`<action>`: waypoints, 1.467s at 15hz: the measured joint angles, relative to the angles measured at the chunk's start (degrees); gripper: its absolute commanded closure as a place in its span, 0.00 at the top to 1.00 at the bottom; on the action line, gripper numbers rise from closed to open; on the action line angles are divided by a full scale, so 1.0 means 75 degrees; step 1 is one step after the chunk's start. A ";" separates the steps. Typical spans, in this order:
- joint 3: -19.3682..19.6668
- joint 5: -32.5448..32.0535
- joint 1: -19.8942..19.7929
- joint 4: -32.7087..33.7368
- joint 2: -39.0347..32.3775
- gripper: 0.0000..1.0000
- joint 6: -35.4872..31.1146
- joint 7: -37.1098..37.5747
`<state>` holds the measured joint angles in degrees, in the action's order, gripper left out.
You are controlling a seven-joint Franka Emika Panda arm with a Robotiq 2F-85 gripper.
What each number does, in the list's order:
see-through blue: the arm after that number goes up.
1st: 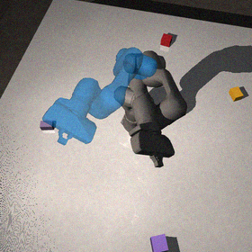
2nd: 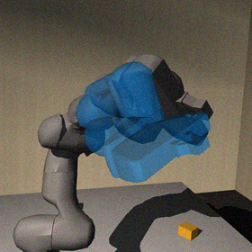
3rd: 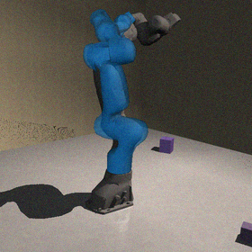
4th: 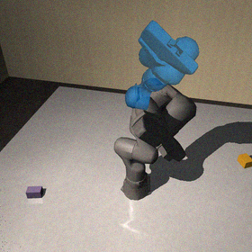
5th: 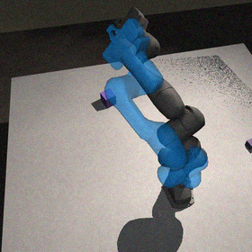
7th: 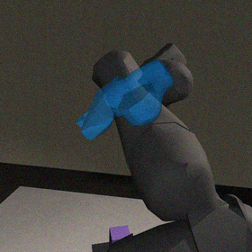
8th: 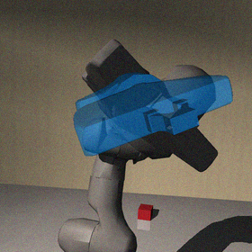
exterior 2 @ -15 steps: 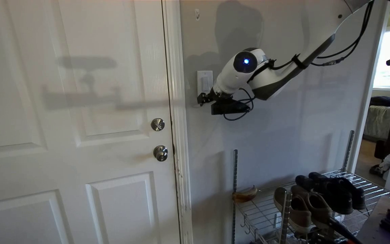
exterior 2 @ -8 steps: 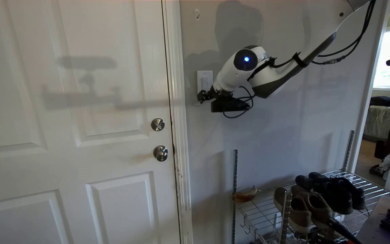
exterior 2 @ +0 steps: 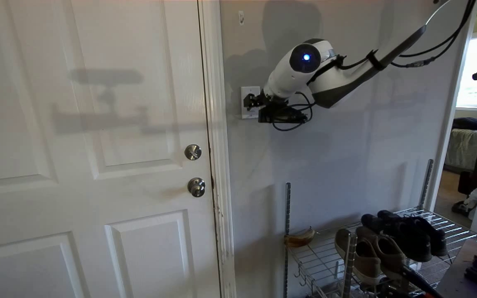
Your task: Switch on the light
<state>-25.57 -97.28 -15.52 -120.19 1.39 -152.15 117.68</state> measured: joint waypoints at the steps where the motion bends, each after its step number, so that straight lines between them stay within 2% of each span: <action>1: 0.0000 -0.0017 0.0001 -0.0021 0.0099 1.00 0.0083 0.0066; 6: -0.0019 -0.0033 0.0010 -0.0041 0.0440 1.00 0.0537 0.0138; 10: 0.1148 -0.0033 0.1298 -0.0041 0.0452 1.00 0.0932 0.0138; 13: 0.1677 -0.0033 0.1917 -0.0033 0.0430 1.00 0.1068 0.0138; 17: 0.2038 -0.0032 0.2333 -0.0013 0.0371 1.00 0.1071 0.0138; 22: 0.2315 -0.0030 0.2472 0.0110 0.0280 1.00 0.1071 0.0137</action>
<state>-8.21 -97.50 3.01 -119.36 3.49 -144.12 118.71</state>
